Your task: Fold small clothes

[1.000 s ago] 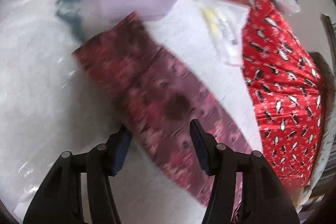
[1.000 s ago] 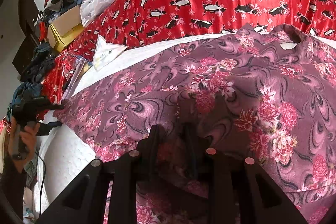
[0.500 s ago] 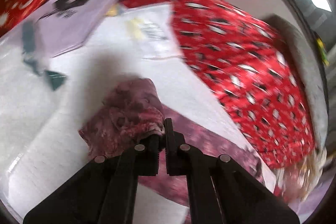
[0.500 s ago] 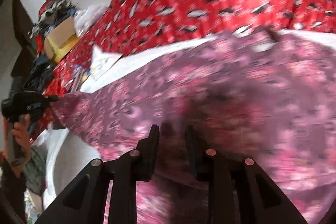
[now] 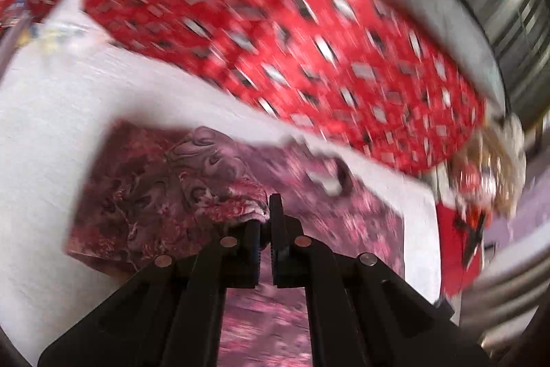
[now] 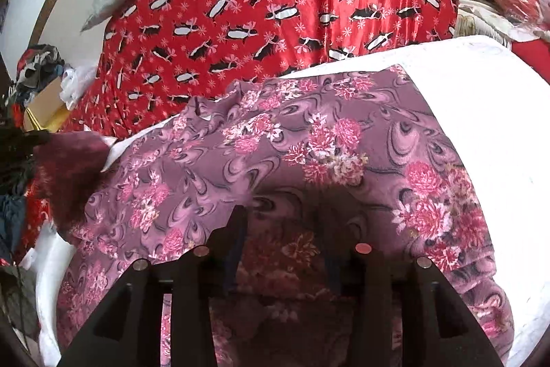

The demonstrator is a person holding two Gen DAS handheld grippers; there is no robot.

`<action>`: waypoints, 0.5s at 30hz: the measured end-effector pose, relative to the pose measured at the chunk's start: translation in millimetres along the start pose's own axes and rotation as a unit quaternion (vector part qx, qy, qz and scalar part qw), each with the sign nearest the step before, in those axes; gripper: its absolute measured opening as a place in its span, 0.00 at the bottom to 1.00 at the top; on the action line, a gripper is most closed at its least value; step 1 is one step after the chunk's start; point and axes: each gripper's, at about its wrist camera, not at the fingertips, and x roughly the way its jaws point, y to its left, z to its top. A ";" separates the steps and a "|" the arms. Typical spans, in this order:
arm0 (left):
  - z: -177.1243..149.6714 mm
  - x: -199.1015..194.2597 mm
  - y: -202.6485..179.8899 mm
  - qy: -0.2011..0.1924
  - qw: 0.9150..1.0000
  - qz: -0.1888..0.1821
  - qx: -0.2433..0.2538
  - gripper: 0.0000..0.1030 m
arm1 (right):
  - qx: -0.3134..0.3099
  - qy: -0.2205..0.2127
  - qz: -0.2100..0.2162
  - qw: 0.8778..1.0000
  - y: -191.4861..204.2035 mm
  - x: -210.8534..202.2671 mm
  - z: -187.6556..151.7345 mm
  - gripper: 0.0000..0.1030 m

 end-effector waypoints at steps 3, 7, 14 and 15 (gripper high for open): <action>-27.5 44.7 -30.6 0.047 0.998 0.015 0.029 0.02 | -0.006 0.001 0.007 1.000 2.0 2.2 -1.3 0.49; -57.5 98.8 -41.2 0.104 0.991 0.072 0.045 0.03 | 0.005 -0.003 0.022 1.000 -4.7 1.4 -3.0 0.49; -56.3 47.1 -13.7 0.090 0.996 -0.003 0.014 0.20 | 0.012 -0.001 0.029 1.000 -8.4 2.1 -2.9 0.49; -58.0 32.8 -2.8 0.083 0.996 -0.017 0.005 0.27 | 0.008 0.002 0.023 1.000 -6.3 1.8 -1.4 0.49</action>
